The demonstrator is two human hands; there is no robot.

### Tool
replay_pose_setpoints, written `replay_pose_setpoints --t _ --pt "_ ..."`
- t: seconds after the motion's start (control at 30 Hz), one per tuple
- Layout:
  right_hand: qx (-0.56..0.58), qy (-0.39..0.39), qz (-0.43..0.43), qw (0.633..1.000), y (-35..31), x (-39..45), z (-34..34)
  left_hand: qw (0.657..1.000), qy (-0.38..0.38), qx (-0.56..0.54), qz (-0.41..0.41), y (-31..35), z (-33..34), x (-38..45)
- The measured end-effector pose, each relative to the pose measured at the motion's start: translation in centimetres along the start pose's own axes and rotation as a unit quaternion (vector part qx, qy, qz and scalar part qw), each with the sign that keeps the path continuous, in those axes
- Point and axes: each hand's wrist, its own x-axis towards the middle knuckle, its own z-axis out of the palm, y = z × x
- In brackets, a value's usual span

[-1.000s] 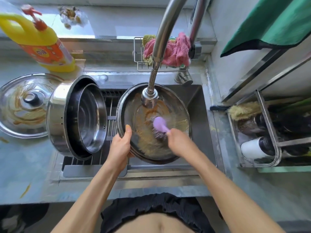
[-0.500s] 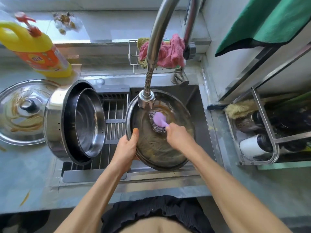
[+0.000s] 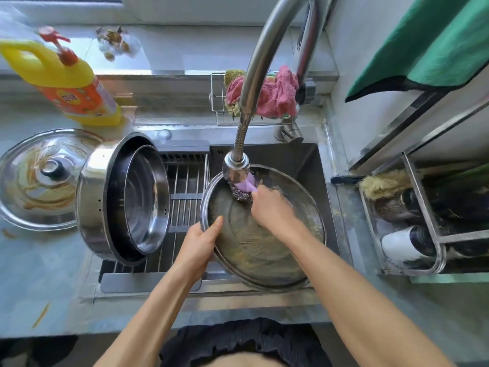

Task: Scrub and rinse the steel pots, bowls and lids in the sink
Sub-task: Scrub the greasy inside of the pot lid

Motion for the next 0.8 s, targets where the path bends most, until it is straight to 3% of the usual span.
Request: replay_pose_setpoints --t 0.13,0.27,0.4,0.53,0.67,0.8 --pt "-0.018 -0.068 -0.078 0.994 -1.3 -2.1 1.1 1.000 0.026 0.005 -0.015 -0.3 -0.7 0.0" --pt "-0.025 -0.005 0.036 0.999 1.7 0.9 -0.2 0.998 0.033 0.055 -0.001 0.4 -1.3 -0.1" --pt "-0.026 -0.063 -0.084 0.994 0.1 -3.1 2.4 0.997 0.037 0.063 -0.005 0.8 -1.0 -0.2" --pt "-0.032 0.016 0.057 0.998 2.9 0.8 -0.9 0.996 0.052 0.072 -0.004 0.9 -1.1 0.2" --pt "-0.031 -0.024 -0.056 0.998 0.9 -2.3 1.0 0.996 0.042 0.082 -0.004 1.2 -0.7 0.3" --pt "-0.036 0.013 0.071 0.997 4.6 0.7 -1.2 0.994 0.052 0.095 0.004 1.3 -1.5 0.2"
